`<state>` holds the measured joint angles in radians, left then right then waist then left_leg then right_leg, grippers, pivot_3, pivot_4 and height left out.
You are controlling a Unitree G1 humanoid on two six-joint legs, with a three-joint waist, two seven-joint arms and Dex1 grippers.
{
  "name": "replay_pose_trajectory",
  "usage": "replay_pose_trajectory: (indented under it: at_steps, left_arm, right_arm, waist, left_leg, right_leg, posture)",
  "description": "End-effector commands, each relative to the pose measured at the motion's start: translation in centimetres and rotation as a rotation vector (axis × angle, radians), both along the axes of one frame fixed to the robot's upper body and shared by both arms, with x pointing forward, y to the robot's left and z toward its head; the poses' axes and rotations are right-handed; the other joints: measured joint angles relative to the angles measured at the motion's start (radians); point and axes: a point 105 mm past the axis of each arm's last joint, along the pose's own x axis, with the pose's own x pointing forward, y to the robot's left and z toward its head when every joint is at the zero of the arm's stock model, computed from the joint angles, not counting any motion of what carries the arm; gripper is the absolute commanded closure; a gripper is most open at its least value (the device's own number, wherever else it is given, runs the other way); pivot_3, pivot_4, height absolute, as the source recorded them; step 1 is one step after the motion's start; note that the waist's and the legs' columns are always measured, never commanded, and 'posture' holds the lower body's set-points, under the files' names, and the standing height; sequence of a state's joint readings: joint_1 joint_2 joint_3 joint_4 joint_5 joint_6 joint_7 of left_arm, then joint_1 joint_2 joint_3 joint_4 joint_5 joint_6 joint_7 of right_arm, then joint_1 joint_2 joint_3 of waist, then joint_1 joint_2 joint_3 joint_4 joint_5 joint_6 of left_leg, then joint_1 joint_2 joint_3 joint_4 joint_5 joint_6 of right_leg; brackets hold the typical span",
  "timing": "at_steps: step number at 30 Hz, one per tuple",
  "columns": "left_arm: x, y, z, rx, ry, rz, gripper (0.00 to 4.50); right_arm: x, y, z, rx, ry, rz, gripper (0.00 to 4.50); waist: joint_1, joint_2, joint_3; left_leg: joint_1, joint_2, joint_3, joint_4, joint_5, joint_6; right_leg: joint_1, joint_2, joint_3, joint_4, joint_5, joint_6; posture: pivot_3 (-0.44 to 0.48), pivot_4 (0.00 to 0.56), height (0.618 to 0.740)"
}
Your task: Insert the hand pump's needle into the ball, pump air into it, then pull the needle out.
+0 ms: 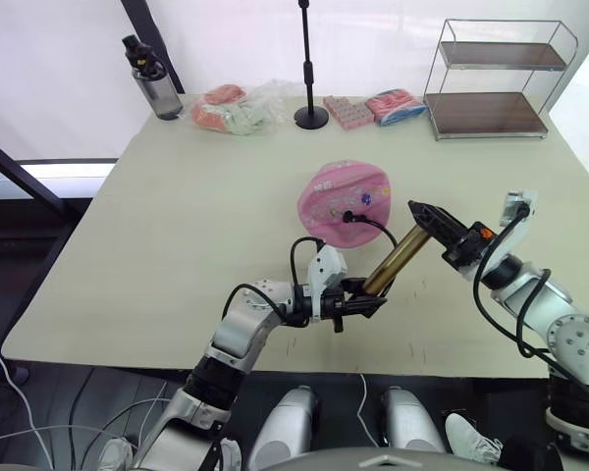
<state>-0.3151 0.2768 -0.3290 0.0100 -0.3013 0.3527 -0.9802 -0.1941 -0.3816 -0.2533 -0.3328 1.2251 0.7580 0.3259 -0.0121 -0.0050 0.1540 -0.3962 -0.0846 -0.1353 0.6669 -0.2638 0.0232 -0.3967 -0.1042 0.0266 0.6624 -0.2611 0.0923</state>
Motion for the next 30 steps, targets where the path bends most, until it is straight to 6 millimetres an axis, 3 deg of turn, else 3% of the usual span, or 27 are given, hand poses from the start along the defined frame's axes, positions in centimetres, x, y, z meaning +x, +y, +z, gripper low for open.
replay_pose_trajectory:
  at_steps: [1,25,27,30]
  left_arm:
    - [-0.07,-0.35,0.91,-0.023,-0.042,-0.007,3.33]
    - [0.02,-0.27,0.67,-0.018,-0.044,0.003,3.33]
    - [0.05,-0.31,0.65,-0.018,-0.044,0.003,3.33]
    - [0.06,-0.31,0.62,-0.018,-0.044,0.004,3.33]
  right_arm:
    - [-0.54,0.40,1.06,0.005,-0.050,0.033,1.70]
    - [-0.80,0.68,0.43,0.002,0.003,0.069,1.70]
    - [-0.80,0.65,0.41,-0.002,0.003,0.069,2.22]
    - [-0.73,0.59,0.41,-0.006,0.001,0.063,2.48]
  waist:
    - [0.000,0.000,0.000]
    - [0.000,0.000,0.000]
    - [0.000,0.000,0.000]
    - [0.000,0.000,0.000]
  left_leg:
    - [0.000,0.000,0.000,0.000,0.000,0.000]
    - [0.000,0.000,0.000,0.000,0.000,0.000]
    - [0.000,0.000,0.000,0.000,0.000,0.000]
    - [0.000,0.000,0.000,0.000,0.000,0.000]
  right_leg:
    - [0.000,0.000,0.000,0.000,0.000,0.000]
    - [0.000,0.000,0.000,0.000,0.000,0.000]
    - [0.000,0.000,0.000,0.000,0.000,0.000]
    - [0.000,0.000,0.000,0.000,0.000,0.000]
  posture:
    - [0.000,0.150,0.736]
    - [0.000,0.150,0.736]
    - [0.000,0.150,0.736]
    - [0.000,0.150,0.736]
